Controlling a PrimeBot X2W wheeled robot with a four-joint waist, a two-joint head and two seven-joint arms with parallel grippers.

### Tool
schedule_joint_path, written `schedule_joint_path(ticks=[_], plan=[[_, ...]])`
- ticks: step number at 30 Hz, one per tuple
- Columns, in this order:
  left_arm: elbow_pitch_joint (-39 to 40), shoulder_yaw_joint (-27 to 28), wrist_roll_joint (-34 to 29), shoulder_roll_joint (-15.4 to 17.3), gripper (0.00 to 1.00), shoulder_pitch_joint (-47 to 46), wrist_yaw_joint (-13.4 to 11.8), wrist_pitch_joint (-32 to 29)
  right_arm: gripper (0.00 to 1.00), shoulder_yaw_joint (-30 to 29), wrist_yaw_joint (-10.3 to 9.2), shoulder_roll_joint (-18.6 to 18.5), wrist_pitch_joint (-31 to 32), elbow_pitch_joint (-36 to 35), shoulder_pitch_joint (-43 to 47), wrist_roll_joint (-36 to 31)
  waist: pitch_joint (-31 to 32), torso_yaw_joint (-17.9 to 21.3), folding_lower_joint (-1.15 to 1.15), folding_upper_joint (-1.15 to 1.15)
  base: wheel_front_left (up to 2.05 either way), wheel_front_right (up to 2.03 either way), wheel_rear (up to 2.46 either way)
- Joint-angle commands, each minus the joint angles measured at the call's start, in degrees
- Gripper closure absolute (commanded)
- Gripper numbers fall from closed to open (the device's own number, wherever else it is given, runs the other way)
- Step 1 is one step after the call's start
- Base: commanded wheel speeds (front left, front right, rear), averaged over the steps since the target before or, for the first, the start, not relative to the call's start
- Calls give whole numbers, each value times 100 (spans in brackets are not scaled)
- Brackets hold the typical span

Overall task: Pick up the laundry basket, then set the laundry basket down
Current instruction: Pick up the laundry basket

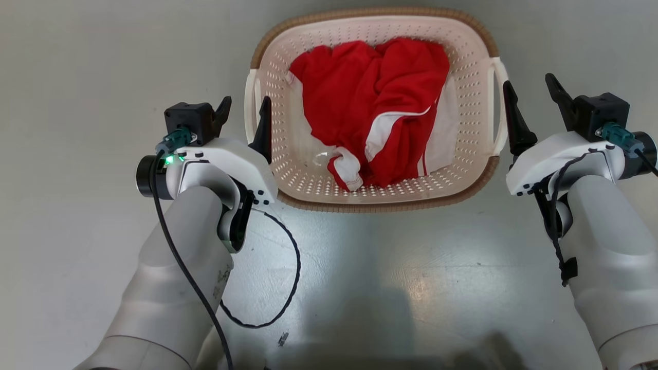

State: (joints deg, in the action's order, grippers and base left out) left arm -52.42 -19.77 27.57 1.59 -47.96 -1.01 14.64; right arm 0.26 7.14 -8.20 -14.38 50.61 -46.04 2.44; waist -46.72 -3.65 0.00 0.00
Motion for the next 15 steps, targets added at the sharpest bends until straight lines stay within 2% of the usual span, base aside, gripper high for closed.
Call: schedule_joint_path(ticks=[1, 15], plan=[[45, 49, 26, 129, 0, -44, -49, 36, 0, 115, 35, 67, -61, -51, 87, 8, -89, -11, 0, 0, 0, 0, 0], [-389, -91, 86, 129, 0, -478, -190, 36, 0, 188, 35, 100, -62, -14, -121, 29, -486, 24, 0, 0, 0, 0, 0]])
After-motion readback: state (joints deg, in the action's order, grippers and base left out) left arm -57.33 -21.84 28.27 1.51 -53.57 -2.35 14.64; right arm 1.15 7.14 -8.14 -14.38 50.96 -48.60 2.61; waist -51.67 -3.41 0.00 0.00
